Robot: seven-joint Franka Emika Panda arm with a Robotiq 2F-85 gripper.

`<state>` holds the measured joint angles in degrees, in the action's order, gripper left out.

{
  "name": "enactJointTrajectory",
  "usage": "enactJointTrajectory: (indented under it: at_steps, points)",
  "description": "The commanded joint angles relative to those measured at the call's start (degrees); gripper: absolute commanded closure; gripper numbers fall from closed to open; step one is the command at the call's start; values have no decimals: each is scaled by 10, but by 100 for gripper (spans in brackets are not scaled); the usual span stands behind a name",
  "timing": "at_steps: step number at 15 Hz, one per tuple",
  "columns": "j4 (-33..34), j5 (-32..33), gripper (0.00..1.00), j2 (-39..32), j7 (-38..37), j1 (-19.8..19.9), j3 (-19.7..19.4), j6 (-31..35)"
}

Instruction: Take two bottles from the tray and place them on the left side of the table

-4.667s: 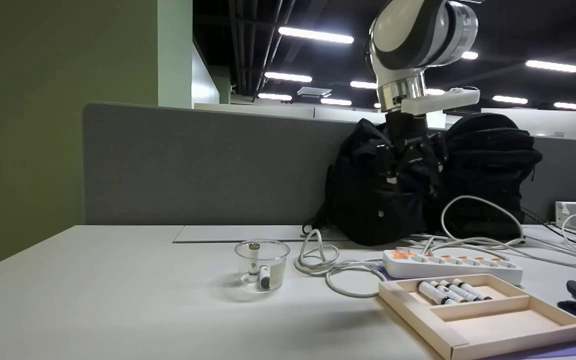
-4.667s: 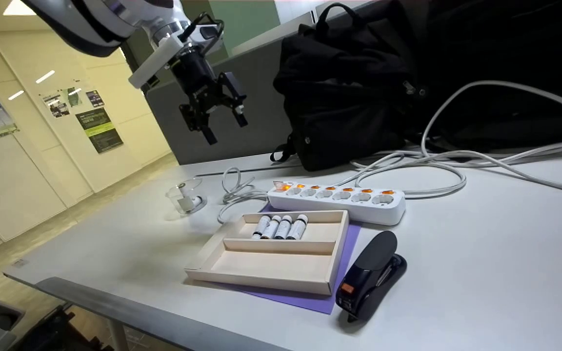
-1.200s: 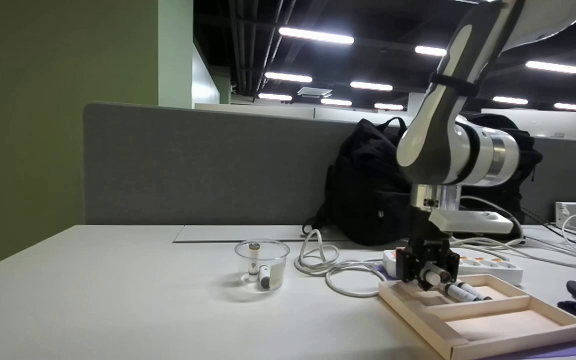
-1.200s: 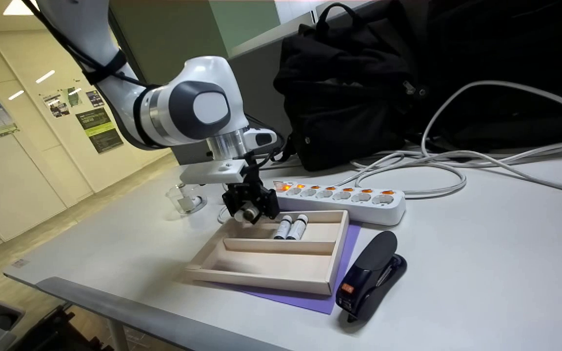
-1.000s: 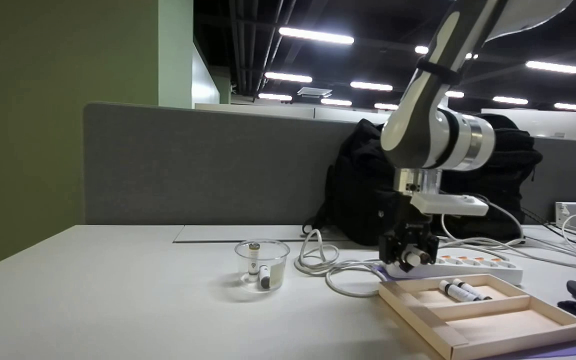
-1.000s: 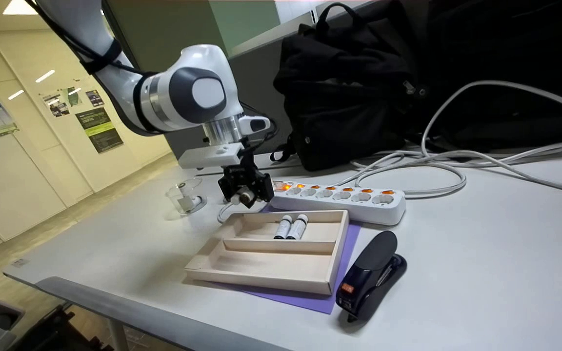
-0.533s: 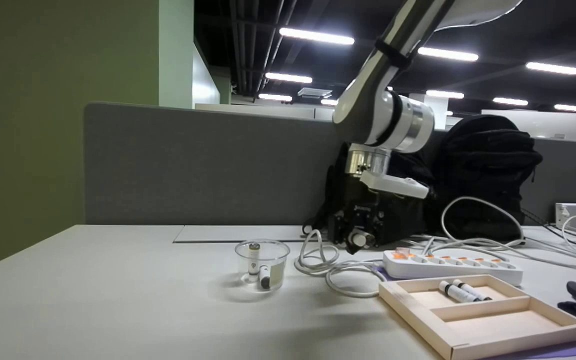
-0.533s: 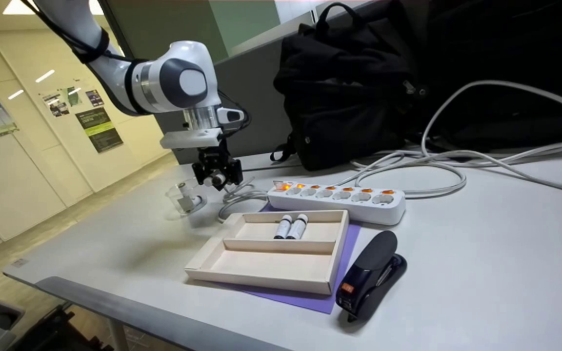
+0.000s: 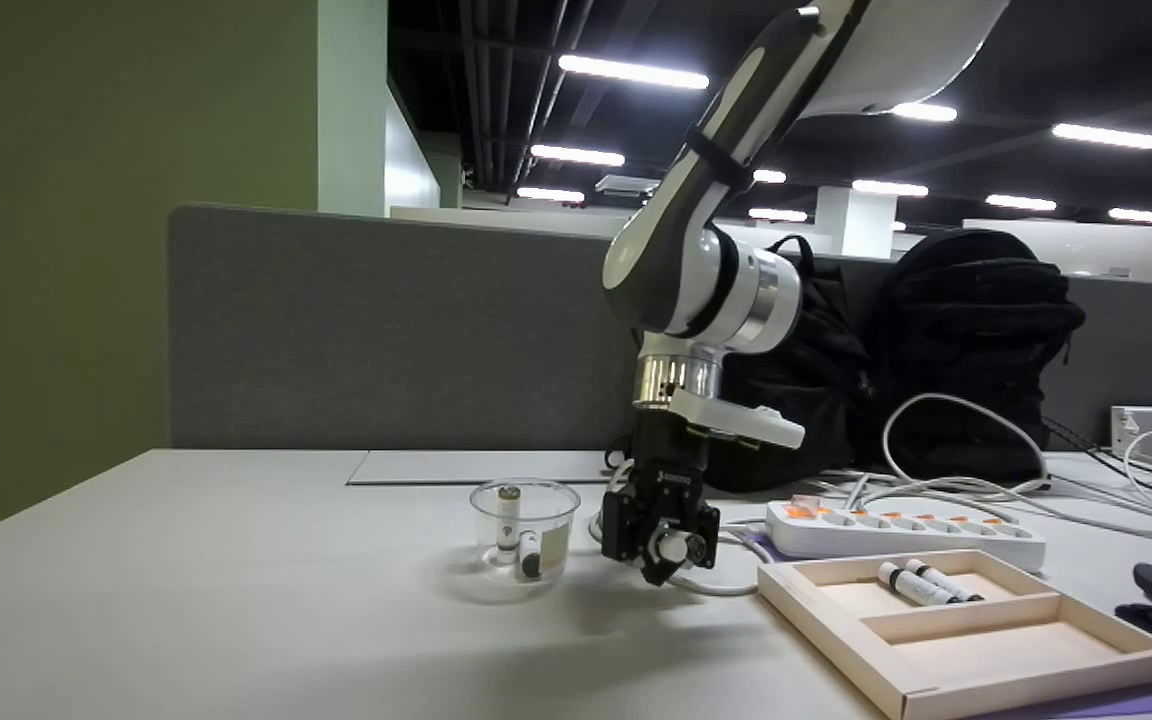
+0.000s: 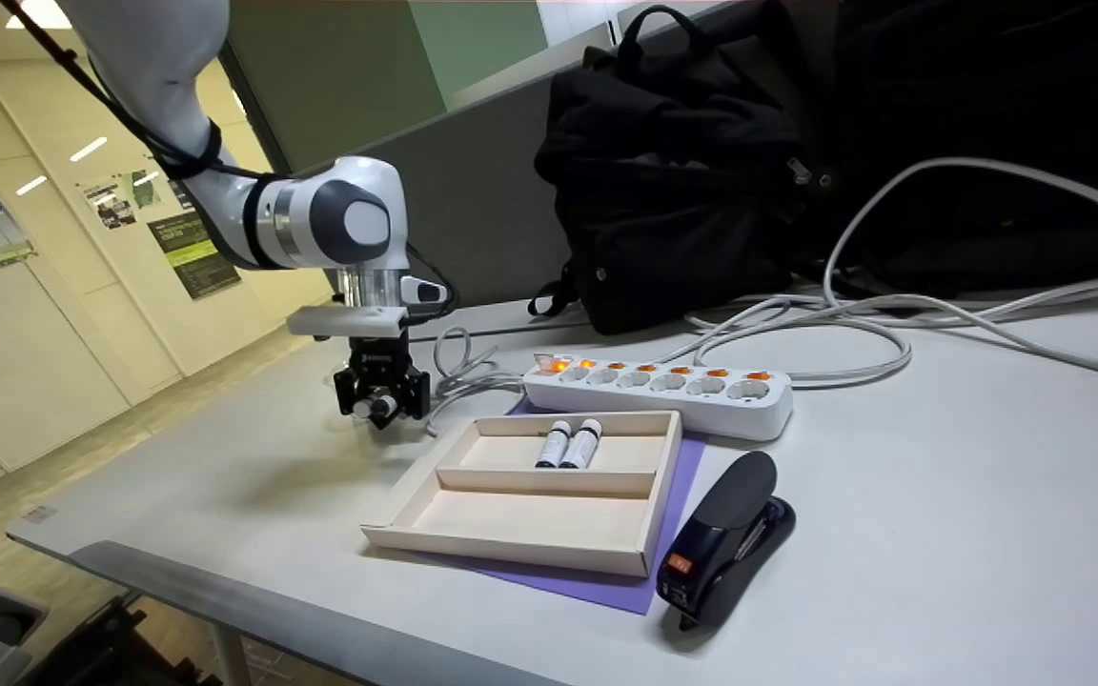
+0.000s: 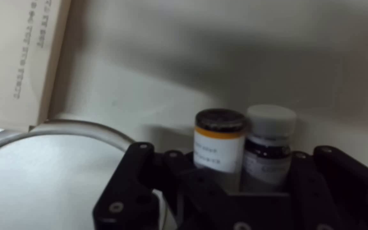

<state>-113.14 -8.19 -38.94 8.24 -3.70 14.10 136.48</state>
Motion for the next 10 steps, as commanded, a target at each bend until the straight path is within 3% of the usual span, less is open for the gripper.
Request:
enactJointTrajectory:
  at_steps: [1, 9, 10]
  points:
    - [21, -1, 100, -19, 11, -12, -1, -38]
    - [-4, 62, 100, -28, -6, -79, -17, 39]
    - [-3, 69, 75, -28, -6, -82, -18, 40]
